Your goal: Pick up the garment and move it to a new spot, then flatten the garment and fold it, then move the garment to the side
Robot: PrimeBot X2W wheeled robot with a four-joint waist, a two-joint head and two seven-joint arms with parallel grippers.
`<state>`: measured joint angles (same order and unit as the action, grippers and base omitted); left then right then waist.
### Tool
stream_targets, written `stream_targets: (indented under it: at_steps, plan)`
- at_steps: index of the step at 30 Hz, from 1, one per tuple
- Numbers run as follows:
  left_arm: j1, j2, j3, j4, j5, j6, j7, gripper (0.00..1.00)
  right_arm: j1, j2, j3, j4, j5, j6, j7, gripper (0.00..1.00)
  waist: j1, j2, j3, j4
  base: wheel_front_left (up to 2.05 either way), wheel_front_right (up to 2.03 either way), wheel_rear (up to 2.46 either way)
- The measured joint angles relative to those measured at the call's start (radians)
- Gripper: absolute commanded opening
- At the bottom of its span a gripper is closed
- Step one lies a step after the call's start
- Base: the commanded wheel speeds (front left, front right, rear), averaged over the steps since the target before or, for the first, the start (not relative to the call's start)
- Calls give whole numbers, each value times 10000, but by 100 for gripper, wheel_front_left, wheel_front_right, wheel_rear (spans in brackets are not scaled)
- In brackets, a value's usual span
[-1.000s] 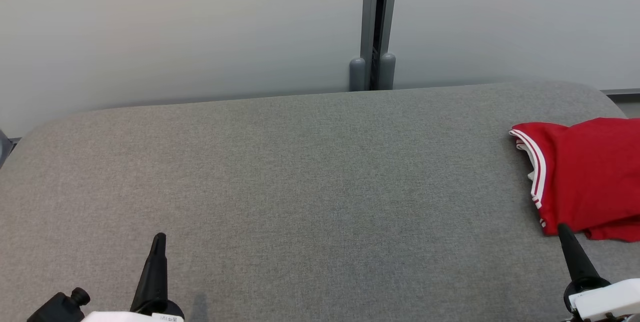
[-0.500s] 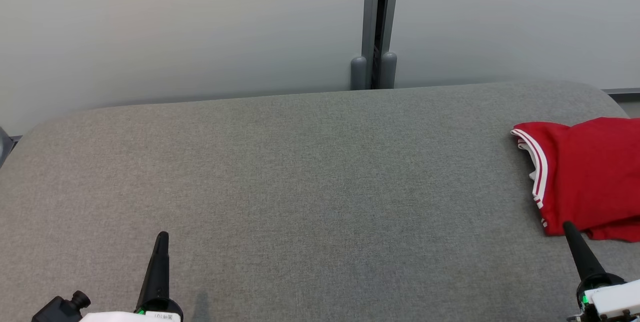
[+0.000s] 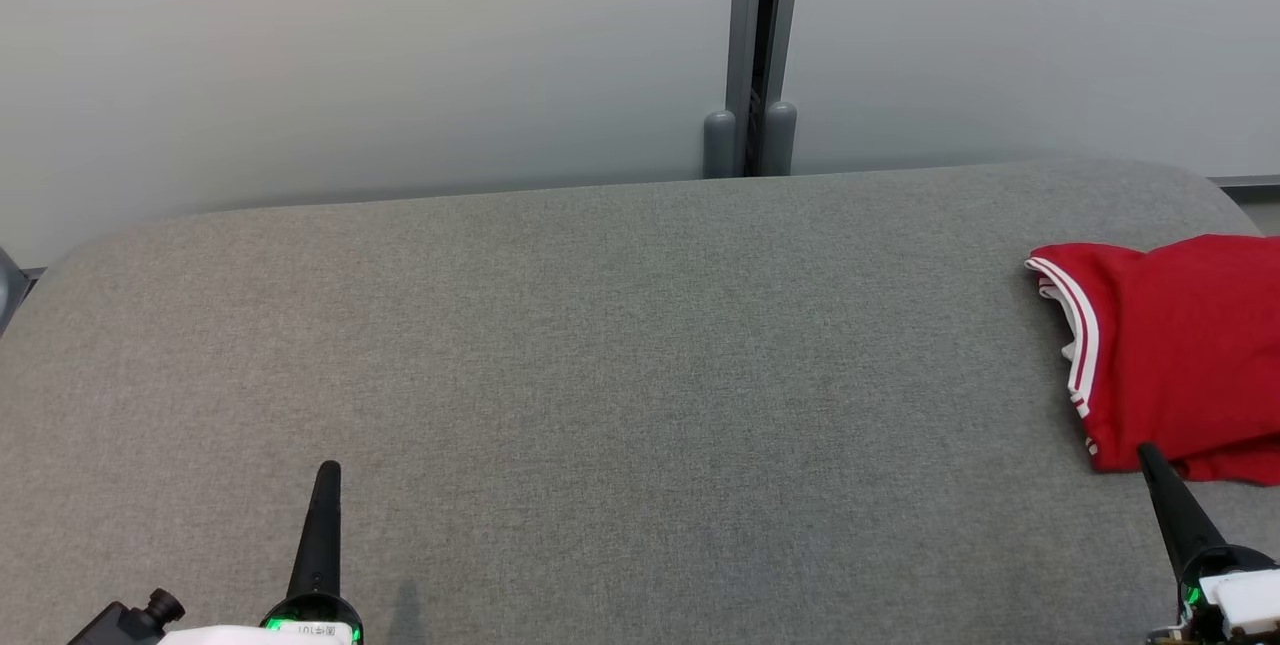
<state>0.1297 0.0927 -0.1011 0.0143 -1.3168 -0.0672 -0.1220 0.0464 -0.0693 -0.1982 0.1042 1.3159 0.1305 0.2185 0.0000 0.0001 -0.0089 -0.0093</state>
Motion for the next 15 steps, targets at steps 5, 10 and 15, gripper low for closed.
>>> stream_targets:
  at_steps: [5, 10, 15]
  plan:
    - [-23, -52, 8, 12, -416, -69, 44, 0, -11, 0, -115, 23, 420, 0, 105, 0, 0, 0, 12, 11, 0, 0, 0]
    - [-107, -94, 17, 19, -765, -157, 71, 0, -22, 2, -196, 50, 844, 0, 213, 0, 0, -1, 25, 22, 0, 0, 0]
    - [-108, -132, 21, 29, -1089, -211, 75, 0, -66, 4, -255, 65, 1179, 0, 291, 0, 0, 0, 35, 30, 0, 0, 0]
